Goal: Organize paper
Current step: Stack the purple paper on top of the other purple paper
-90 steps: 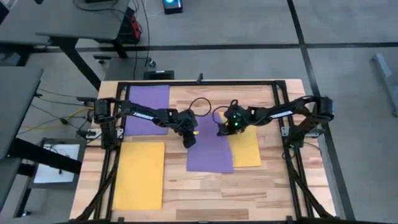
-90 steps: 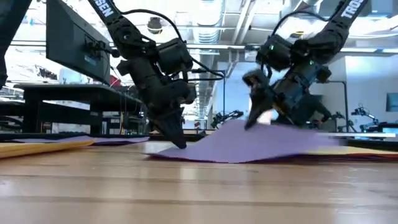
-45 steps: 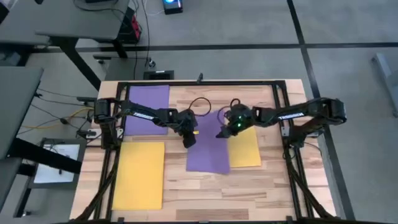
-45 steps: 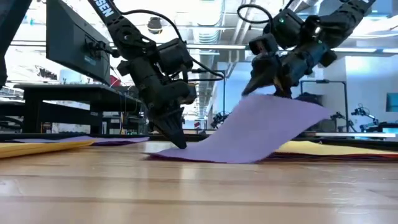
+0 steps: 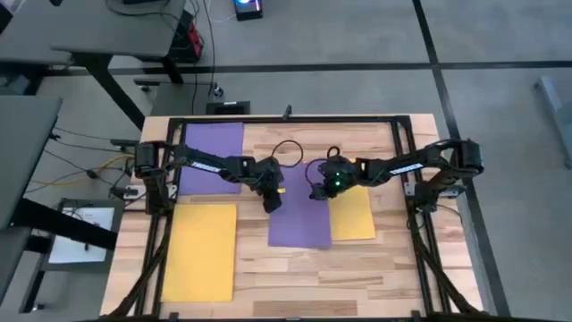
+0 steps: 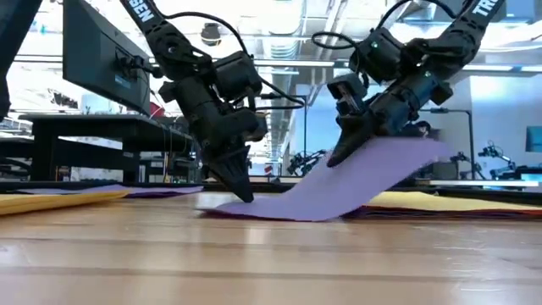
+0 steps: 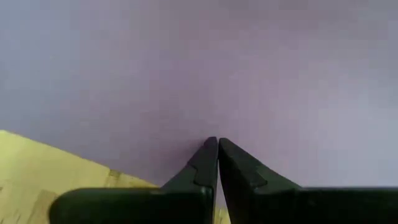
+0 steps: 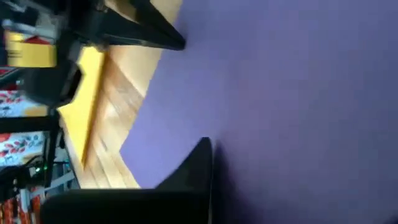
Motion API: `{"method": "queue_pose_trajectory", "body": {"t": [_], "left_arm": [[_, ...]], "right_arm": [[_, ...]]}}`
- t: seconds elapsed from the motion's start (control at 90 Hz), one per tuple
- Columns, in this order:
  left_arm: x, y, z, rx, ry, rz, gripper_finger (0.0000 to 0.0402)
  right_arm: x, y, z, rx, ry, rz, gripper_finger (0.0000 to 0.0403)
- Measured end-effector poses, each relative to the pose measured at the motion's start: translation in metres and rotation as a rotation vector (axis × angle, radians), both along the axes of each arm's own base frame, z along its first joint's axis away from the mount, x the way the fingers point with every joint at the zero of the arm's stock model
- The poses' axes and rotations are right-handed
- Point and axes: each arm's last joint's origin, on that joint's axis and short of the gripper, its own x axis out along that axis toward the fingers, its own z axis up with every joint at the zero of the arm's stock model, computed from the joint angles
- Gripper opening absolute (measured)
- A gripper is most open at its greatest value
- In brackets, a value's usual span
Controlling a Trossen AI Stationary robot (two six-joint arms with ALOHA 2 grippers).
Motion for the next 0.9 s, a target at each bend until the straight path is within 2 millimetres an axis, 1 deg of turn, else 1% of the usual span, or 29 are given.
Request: {"method": "queue_pose_trajectory", "body": {"t": [0.1, 0.178, 0.311, 0.411, 0.478, 0.589, 0.722, 0.833, 0.9], "left_arm": [[-0.008, -0.001, 0.02, 0.004, -0.016, 0.001, 0.0], [-0.016, -0.003, 0.044, 0.004, -0.027, 0.003, 0.0], [-0.039, -0.007, 0.086, 0.012, -0.043, -0.004, 0.0], [-0.061, -0.012, 0.122, 0.021, -0.1, -0.003, 0.0], [-0.08, -0.015, 0.145, 0.031, -0.139, -0.007, 0.0], [-0.113, -0.021, 0.176, 0.032, -0.201, 0.012, 0.0], [-0.153, -0.023, 0.198, 0.024, -0.257, 0.068, 0.0], [-0.179, -0.022, 0.206, 0.014, -0.264, 0.116, 0.0], [-0.193, -0.023, 0.208, -0.035, -0.267, 0.109, 0.0]], "right_arm": [[-0.002, 0.0, 0.01, -0.016, -0.038, 0.005, 0.0004], [-0.005, -0.001, 0.022, -0.038, -0.085, 0.015, 0.0001], [-0.01, -0.003, 0.041, -0.083, -0.17, 0.033, 0.0], [-0.014, -0.004, 0.052, -0.099, -0.22, 0.028, 0.0], [-0.014, -0.005, 0.057, -0.073, -0.247, 0.017, 0.0], [-0.01, -0.006, 0.066, -0.012, -0.266, -0.023, 0.0], [0.005, -0.012, 0.086, 0.024, -0.321, -0.083, 0.0], [0.025, -0.024, 0.097, 0.04, -0.34, -0.155, 0.0], [0.041, -0.035, 0.103, 0.045, -0.352, -0.187, 0.0]]}}
